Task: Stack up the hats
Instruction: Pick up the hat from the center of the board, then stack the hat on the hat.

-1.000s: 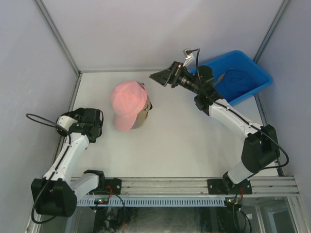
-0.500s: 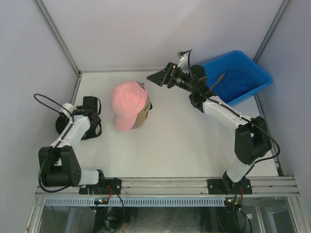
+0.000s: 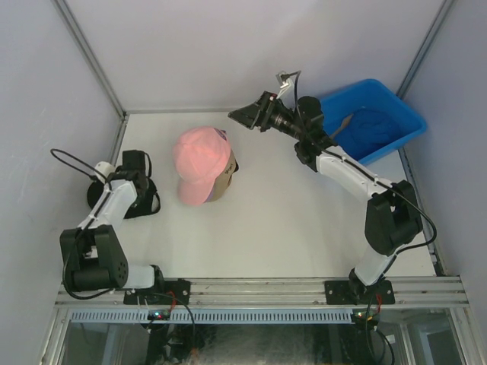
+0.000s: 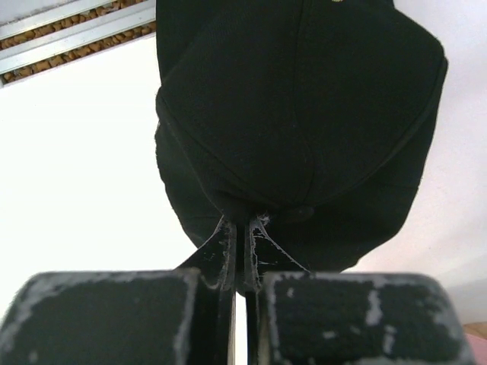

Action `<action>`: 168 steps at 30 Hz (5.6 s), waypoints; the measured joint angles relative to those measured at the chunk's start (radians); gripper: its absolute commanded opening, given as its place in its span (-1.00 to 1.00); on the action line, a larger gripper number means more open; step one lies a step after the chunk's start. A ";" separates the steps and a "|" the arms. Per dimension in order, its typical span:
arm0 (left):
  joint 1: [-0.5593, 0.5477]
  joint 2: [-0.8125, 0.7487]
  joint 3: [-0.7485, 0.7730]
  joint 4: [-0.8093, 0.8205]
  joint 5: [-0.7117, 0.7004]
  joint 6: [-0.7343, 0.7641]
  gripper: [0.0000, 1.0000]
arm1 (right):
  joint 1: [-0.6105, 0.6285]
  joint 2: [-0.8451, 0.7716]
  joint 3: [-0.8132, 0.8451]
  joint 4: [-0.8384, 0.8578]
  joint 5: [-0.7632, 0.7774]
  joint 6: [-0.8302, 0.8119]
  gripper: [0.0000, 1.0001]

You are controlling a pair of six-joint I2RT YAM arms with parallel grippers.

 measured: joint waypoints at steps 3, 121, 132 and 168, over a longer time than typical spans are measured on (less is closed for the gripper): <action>0.010 -0.046 0.000 -0.001 0.006 0.018 -1.00 | 0.005 0.000 0.003 -0.002 0.000 -0.004 0.18; -0.373 -0.460 0.183 1.231 0.998 -0.679 0.16 | -0.124 -0.266 -0.236 0.687 -0.135 0.184 -1.00; -0.391 -0.571 -0.036 1.122 1.008 -0.587 0.20 | -0.133 -0.133 -0.112 0.862 0.011 0.367 -1.00; -0.609 -0.511 0.113 1.241 0.905 -0.977 0.44 | 0.021 0.119 0.277 1.019 -0.111 0.423 -1.00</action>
